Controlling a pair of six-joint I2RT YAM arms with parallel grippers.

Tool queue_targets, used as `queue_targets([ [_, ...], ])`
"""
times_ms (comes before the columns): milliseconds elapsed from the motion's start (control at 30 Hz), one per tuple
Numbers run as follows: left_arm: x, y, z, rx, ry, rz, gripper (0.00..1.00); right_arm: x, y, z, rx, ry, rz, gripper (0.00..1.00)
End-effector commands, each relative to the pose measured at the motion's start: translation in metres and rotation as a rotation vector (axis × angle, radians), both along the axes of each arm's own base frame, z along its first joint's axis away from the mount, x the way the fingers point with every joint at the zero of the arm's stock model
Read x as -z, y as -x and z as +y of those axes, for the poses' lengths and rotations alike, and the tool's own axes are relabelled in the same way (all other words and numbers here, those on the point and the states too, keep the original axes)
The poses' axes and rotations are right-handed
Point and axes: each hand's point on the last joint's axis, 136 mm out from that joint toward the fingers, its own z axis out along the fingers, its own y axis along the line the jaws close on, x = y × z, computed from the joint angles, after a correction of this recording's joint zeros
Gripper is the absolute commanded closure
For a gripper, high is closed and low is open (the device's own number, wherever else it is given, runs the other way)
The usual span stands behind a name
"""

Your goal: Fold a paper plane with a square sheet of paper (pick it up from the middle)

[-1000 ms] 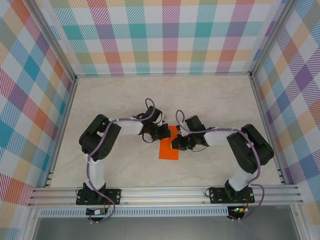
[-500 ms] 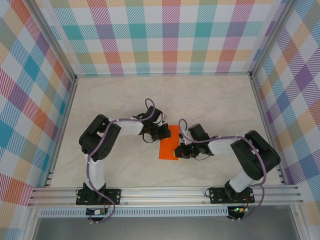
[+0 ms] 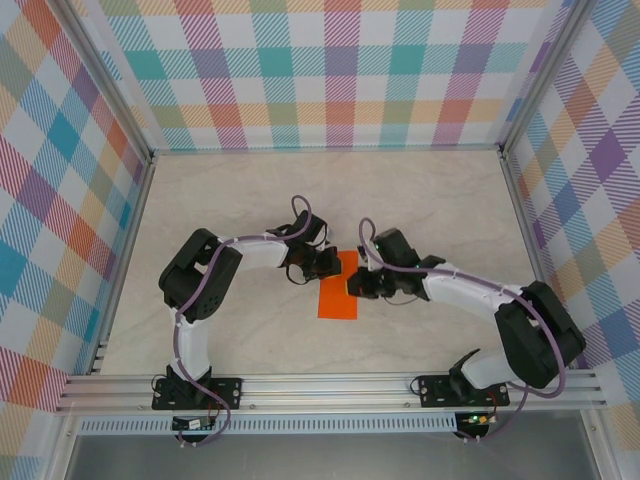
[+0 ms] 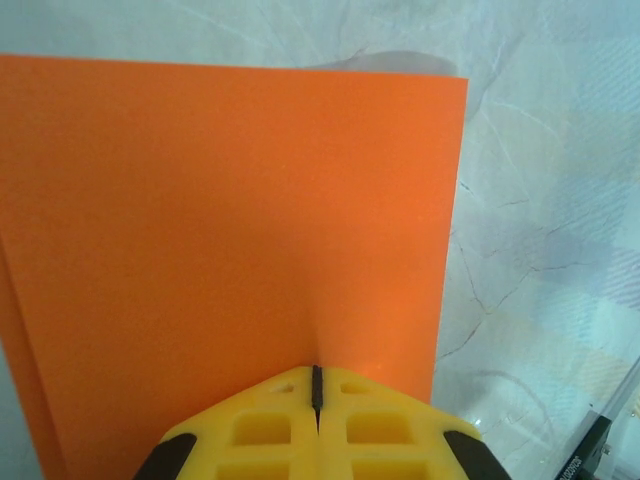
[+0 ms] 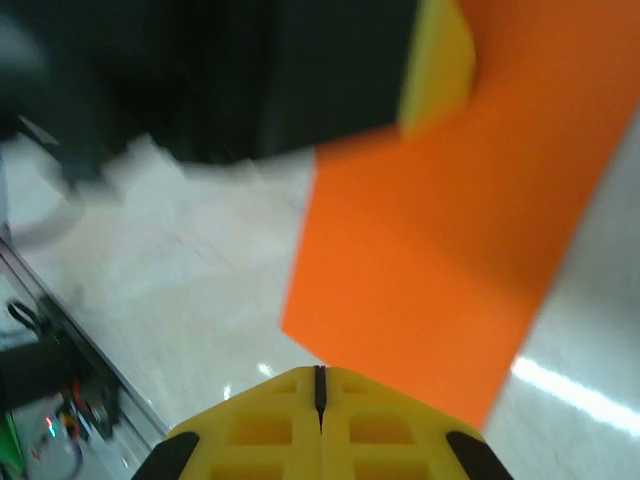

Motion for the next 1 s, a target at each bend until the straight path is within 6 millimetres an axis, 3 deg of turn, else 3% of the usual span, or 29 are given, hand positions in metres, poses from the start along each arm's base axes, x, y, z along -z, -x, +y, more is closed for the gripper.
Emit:
queue_targets([
  [0,0.005,0.001,0.007,0.001,-0.068,0.009,1.0,0.023,-0.028,-0.013,0.085,0.101,0.029,1.0],
  [200,-0.024,-0.004,0.001,-0.001,-0.023,-0.028,1.0,0.042,-0.073,-0.004,0.138,0.098,0.047,1.0],
  [333,-0.034,-0.002,0.003,-0.009,-0.012,-0.038,1.0,0.047,-0.087,0.011,0.117,0.078,0.065,1.0],
  [500,-0.043,0.003,0.012,-0.055,-0.003,-0.048,1.0,0.06,-0.093,0.01,0.146,0.105,0.088,1.0],
  [733,-0.055,0.017,0.015,-0.124,0.052,-0.035,1.0,0.085,-0.082,-0.027,0.297,0.273,0.16,1.0],
  [867,-0.059,0.035,0.005,-0.12,0.073,-0.025,1.0,0.091,-0.055,-0.071,0.471,0.43,0.243,1.0],
  [967,-0.059,0.053,-0.01,-0.107,0.105,-0.005,1.0,0.09,-0.034,-0.087,0.536,0.452,0.291,1.0],
])
